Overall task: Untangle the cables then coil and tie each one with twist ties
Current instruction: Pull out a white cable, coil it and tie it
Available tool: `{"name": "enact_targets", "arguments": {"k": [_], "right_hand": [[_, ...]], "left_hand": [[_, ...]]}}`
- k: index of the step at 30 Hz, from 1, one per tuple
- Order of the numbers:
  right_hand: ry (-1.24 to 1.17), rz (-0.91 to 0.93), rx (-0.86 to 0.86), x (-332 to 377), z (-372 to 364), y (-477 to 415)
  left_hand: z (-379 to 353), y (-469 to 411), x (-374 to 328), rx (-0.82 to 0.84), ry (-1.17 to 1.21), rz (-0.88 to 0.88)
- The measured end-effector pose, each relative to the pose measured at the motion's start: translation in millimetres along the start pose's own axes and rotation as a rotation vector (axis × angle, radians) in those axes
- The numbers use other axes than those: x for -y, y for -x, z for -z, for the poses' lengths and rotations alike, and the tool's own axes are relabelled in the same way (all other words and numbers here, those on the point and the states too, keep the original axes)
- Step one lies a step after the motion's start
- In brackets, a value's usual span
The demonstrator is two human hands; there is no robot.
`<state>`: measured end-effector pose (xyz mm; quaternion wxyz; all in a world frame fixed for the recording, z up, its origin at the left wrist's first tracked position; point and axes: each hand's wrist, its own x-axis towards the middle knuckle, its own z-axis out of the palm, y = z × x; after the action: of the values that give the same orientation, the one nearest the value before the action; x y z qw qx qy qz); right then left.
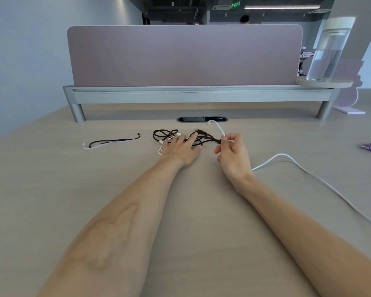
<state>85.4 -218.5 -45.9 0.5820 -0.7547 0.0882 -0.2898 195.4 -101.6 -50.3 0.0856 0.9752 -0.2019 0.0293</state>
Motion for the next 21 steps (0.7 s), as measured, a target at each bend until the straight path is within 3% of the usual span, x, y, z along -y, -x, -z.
{"name": "enact_targets", "arguments": {"k": [4,7,9,12,17,21], "right_hand": [[0.085,0.036,0.004,-1.5,1.9,0.4],[0.115,0.071,0.002,1.8,3.7,2.0],[0.14,0.114,0.007,7.6,4.0,6.7],[0.204,0.192,0.03,14.9,0.3,17.6],[0.245,0.308,0.016,24.1,-9.0,29.8],[0.175,0.22,0.021,29.7,-21.1,33.7]], "left_hand": [[-1.8,4.5,-10.0,-0.273,0.062,0.039],[0.3,33.5,-9.2,-0.527,0.246,-0.209],[2.3,53.6,-5.2,-0.486,0.518,-0.3],[10.1,79.9,-0.2,-0.352,0.843,-0.25],[16.3,102.9,7.2,-0.296,1.096,-0.132],[22.6,105.2,10.5,-0.199,1.317,0.028]]}}
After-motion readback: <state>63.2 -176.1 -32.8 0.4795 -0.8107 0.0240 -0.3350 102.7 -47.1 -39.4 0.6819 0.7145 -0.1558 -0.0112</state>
